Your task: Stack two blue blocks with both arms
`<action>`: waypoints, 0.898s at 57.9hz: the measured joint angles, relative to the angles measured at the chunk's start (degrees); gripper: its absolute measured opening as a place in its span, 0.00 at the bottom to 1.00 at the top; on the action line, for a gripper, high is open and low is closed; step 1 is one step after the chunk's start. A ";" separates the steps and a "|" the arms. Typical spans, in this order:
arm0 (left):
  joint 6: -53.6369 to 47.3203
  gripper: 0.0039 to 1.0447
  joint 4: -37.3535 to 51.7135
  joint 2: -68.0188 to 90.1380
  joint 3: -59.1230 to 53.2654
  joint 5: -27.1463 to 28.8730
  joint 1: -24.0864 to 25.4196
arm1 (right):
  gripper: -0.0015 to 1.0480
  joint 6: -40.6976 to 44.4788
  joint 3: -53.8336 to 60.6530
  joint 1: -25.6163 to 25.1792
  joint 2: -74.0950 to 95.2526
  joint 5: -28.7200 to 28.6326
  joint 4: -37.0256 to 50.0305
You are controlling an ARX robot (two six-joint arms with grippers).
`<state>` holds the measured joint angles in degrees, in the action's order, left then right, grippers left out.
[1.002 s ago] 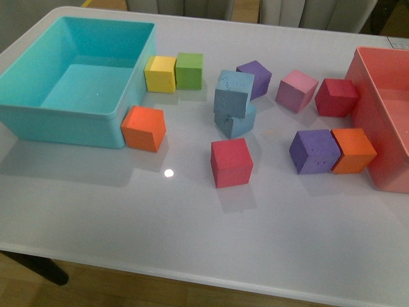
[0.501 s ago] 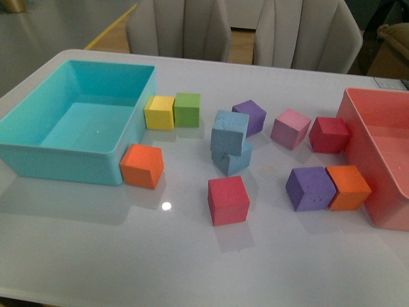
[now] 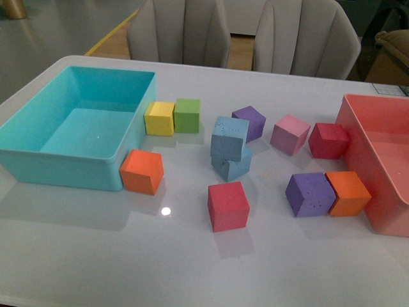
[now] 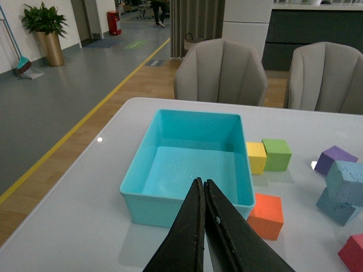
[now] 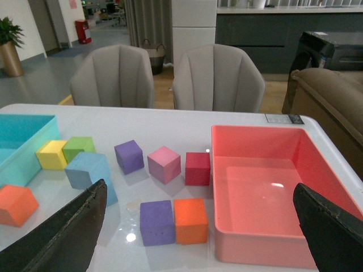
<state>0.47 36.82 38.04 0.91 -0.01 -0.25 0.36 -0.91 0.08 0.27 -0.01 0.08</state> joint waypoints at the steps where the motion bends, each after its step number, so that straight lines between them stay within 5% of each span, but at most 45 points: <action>1: 0.00 0.01 -0.76 -0.85 0.00 0.00 0.00 | 0.91 -0.02 0.00 0.00 0.00 0.00 0.00; 52: -0.02 0.01 -24.55 -25.83 -0.04 0.00 0.00 | 0.91 0.00 0.00 0.00 0.00 0.02 0.00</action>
<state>0.45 12.27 12.21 0.86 -0.01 -0.25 0.36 -0.91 0.08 0.27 0.01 0.08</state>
